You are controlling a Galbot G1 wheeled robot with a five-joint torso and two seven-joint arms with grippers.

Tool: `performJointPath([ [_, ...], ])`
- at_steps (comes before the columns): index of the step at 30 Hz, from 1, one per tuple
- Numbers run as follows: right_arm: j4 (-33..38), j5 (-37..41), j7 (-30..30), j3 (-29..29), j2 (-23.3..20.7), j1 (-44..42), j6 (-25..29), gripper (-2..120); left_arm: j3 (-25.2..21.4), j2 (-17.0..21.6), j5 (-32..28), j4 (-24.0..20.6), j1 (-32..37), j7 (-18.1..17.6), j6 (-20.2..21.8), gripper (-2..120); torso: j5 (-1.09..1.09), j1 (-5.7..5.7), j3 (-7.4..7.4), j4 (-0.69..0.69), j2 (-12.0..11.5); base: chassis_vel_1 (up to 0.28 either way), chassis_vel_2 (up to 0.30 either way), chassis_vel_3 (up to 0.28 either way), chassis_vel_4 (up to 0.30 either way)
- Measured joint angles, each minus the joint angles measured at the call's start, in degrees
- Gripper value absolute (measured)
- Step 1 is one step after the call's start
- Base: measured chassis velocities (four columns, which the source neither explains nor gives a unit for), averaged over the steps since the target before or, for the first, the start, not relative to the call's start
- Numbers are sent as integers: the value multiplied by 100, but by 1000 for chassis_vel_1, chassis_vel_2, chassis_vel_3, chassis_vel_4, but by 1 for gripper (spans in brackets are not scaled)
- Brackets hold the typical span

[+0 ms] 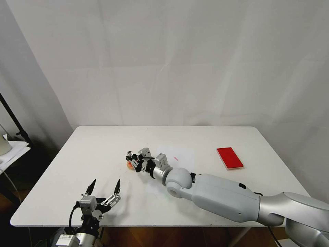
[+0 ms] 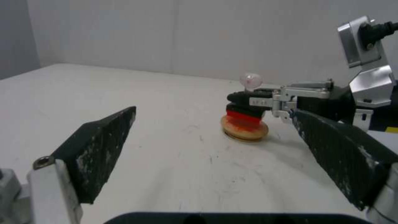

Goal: Pick up the stamp from the ink pad and place it onto another ink pad.

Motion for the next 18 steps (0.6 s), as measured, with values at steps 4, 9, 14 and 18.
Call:
performJointPath([
  [4,-40,-21,-5,7,0,-61,11,10,0,0,0,0,0,0,0,100,0,0,0,0,0,0,0,0,0],
  [9,-74,-74,-30,14,2,-143,46,10,0,0,0,0,0,0,0,100,1,0,0,0,0,0,0,0,0],
  [14,-100,-72,5,68,101,-168,123,29,0,0,0,0,0,0,0,100,0,0,0,1,0,0,0,0,0],
  [18,-96,-71,12,67,103,-165,123,42,0,0,0,0,0,0,0,100,0,0,0,0,0,0,0,0,0],
])
